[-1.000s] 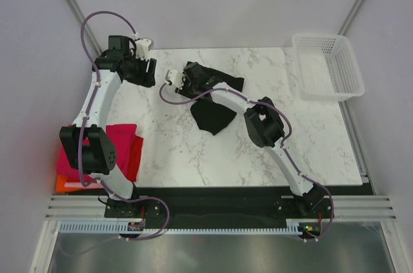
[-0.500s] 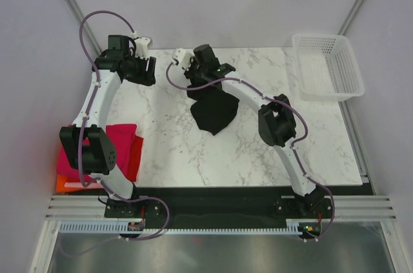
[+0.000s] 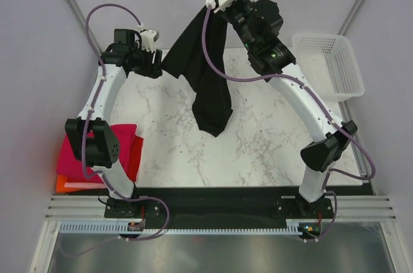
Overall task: Fold and stack the t-shirts
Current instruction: Flatten the tshirt out
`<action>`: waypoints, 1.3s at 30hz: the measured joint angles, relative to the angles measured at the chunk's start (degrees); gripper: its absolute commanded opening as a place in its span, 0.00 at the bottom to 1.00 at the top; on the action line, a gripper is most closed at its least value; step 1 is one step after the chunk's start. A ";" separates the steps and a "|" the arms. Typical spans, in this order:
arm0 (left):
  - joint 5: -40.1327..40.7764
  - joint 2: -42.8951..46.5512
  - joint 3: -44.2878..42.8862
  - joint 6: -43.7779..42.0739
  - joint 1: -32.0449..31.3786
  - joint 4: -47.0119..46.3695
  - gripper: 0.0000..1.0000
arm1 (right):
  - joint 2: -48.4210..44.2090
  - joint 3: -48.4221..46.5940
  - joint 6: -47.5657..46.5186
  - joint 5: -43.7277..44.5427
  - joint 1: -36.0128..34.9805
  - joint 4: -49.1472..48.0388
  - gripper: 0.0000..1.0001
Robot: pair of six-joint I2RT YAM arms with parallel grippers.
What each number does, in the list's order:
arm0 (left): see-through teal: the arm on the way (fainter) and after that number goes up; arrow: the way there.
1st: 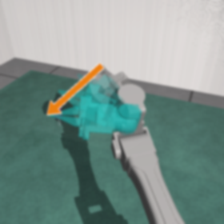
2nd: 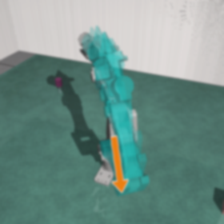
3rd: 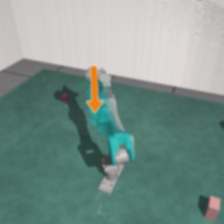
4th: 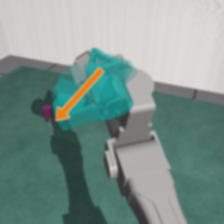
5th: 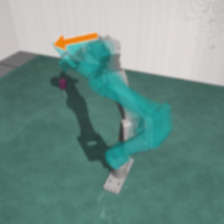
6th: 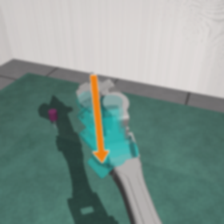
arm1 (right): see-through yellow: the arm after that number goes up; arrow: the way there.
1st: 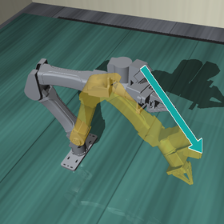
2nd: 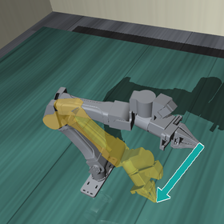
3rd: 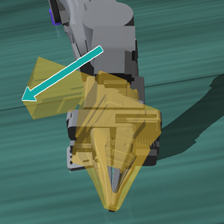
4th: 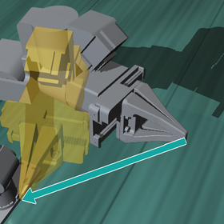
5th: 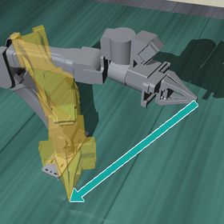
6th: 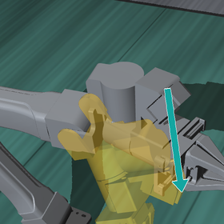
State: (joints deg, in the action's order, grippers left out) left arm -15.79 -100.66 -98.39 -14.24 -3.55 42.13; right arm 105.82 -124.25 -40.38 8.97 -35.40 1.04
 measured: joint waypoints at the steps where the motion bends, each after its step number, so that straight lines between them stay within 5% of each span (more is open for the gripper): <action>1: -0.33 -0.31 -0.35 0.00 -0.48 -0.37 0.68 | -1.42 2.78 -0.35 0.59 0.74 -0.68 0.00; 11: -1.31 -3.78 -0.72 0.02 -3.87 -0.72 0.67 | 2.34 19.69 -0.79 4.02 8.15 5.38 0.00; 19: 1.70 -3.52 -1.16 0.00 -3.58 -0.92 0.66 | 16.41 3.85 1.42 -0.04 5.97 8.85 0.00; 20: 2.51 -3.39 -1.11 0.00 -3.52 -1.09 0.66 | 18.69 0.59 1.75 -0.63 5.09 8.63 0.05; 21: 3.34 -3.08 -0.85 0.00 -3.48 -1.62 0.66 | 20.28 -1.75 2.05 -1.31 4.42 7.78 0.24; 22: 4.15 -2.58 -0.42 0.00 -3.34 -2.25 0.66 | 22.21 -4.20 2.86 -1.75 3.52 6.69 0.56; 25: 6.60 -0.46 1.07 -0.02 -2.91 -3.74 0.67 | 25.92 -7.56 3.52 -1.53 0.85 3.21 0.64; 28: 8.46 1.99 1.97 -0.04 -2.51 -4.70 0.67 | 26.03 -5.09 4.04 -0.09 -1.64 2.01 0.66; 32: 10.32 5.46 3.85 -0.04 -2.27 -6.14 0.67 | 17.16 13.11 6.64 -4.92 -3.41 0.09 0.58; 35: 11.19 7.19 4.85 -0.13 -2.21 -6.84 0.67 | 9.01 25.68 7.02 -15.15 -3.72 7.19 0.48; 39: 11.23 7.58 5.86 -0.17 -2.14 -7.63 0.67 | 7.72 29.11 7.15 -22.71 -4.96 16.09 0.45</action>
State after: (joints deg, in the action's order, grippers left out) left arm -4.56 -93.08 -92.53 -14.41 -5.69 34.50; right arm 113.54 -95.13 -33.23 -13.74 -40.36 17.12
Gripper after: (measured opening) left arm 0.672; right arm 0.461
